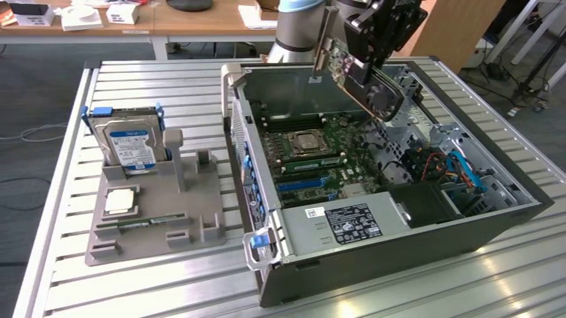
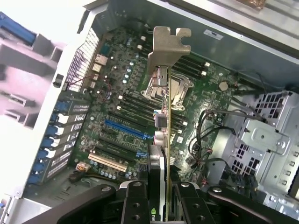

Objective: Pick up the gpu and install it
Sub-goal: 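Insert the gpu into the slot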

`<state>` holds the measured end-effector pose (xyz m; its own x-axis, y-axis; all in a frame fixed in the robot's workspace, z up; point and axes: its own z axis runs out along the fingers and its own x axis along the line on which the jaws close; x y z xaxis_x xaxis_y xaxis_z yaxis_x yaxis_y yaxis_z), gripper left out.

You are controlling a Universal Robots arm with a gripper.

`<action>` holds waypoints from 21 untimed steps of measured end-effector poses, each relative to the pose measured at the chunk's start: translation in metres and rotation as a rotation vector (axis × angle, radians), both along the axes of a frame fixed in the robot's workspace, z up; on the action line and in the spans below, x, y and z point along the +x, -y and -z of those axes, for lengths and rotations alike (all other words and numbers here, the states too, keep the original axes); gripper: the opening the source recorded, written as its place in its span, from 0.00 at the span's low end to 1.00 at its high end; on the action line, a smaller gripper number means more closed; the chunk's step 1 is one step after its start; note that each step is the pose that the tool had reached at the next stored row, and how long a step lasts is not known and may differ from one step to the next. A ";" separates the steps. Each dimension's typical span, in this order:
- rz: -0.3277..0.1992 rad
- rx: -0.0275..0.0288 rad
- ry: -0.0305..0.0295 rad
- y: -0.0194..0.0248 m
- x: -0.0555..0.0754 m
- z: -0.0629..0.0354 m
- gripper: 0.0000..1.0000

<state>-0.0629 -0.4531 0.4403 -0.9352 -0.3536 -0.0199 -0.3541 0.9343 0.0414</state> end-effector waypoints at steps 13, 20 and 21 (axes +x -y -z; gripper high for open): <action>-0.197 0.0001 0.0000 0.0000 0.000 0.0007 0.27; -0.309 0.0000 0.0000 0.0000 0.000 0.0011 0.27; -0.326 0.0001 0.0000 0.0000 0.000 0.0012 0.27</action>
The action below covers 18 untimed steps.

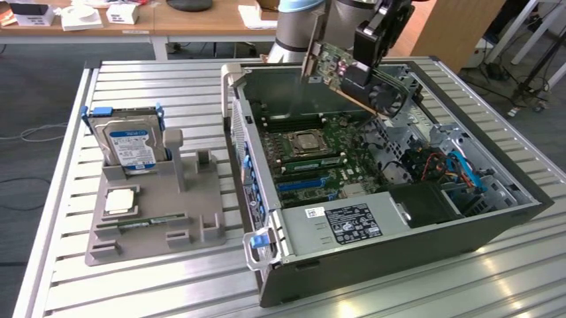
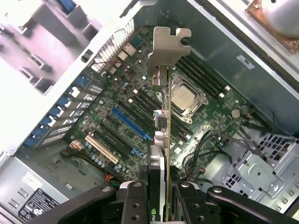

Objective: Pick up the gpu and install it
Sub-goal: 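Insert the gpu into the slot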

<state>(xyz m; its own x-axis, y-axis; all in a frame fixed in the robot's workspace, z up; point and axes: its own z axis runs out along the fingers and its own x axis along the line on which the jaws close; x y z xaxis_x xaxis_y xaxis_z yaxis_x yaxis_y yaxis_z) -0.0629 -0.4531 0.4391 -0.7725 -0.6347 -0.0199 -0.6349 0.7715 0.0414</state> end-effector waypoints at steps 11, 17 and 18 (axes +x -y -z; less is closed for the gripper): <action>-0.181 -0.0001 0.0000 0.0000 0.000 0.0007 0.27; -0.285 0.0000 0.0000 0.0000 0.000 0.0011 0.27; -0.302 0.0000 0.0000 0.0000 0.000 0.0011 0.27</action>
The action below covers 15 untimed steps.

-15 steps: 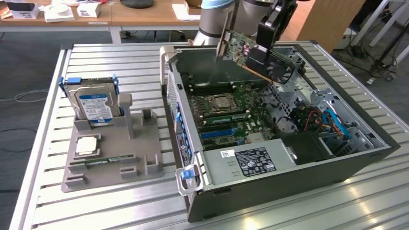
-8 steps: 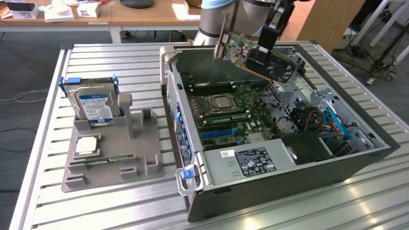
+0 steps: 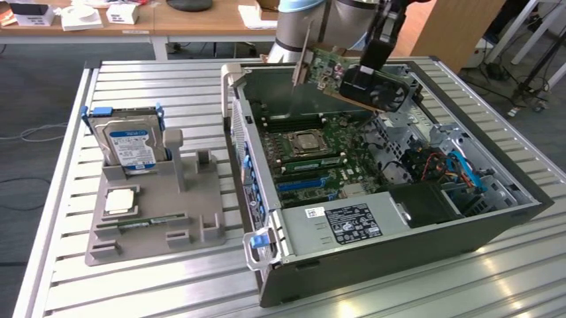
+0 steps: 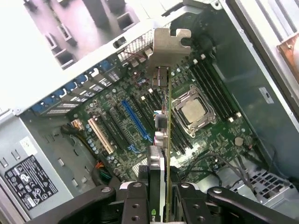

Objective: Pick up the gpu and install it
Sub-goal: 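Insert the gpu into the slot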

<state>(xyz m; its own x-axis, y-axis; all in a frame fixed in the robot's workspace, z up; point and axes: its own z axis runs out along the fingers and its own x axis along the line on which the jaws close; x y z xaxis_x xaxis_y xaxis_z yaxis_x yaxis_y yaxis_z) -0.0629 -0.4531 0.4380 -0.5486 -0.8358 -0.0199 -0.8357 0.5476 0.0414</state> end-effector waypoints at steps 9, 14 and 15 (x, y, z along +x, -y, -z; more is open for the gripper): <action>-0.163 0.0001 0.0000 0.0000 0.000 0.0006 0.27; -0.255 0.0000 0.0000 0.0000 0.000 0.0008 0.27; -0.273 0.0000 0.0000 0.0000 0.000 0.0009 0.27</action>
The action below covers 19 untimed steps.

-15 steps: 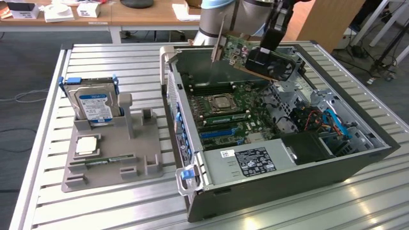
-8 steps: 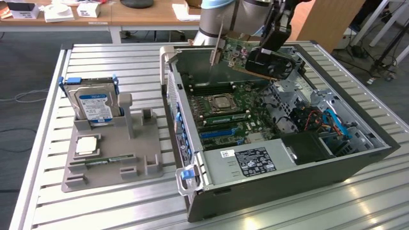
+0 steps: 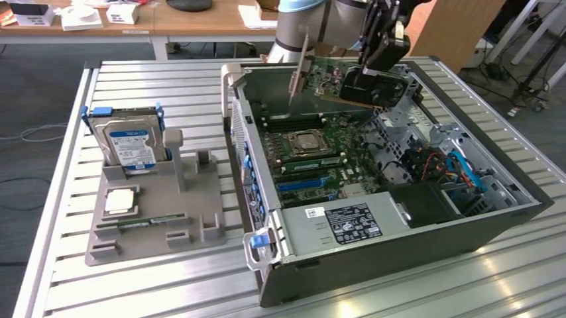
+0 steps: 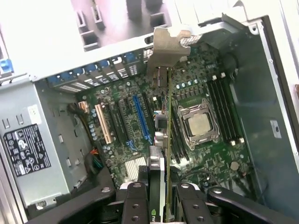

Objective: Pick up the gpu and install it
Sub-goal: 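Insert the gpu into the slot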

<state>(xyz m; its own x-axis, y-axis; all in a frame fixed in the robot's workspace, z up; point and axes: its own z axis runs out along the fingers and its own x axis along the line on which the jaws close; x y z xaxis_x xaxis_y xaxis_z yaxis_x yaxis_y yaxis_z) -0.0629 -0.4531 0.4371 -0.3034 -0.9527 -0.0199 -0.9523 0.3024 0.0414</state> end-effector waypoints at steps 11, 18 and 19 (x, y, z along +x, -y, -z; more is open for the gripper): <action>-0.201 0.0000 0.0000 0.0000 0.000 0.0007 0.27; -0.313 -0.0001 -0.0001 0.0000 0.000 0.0013 0.27; -0.318 -0.0002 -0.0001 0.0000 0.000 0.0013 0.27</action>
<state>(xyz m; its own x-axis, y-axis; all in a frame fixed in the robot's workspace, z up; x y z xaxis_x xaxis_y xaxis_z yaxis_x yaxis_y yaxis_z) -0.0629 -0.4531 0.4358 0.0096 -0.9998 -0.0197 -0.9991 -0.0104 0.0414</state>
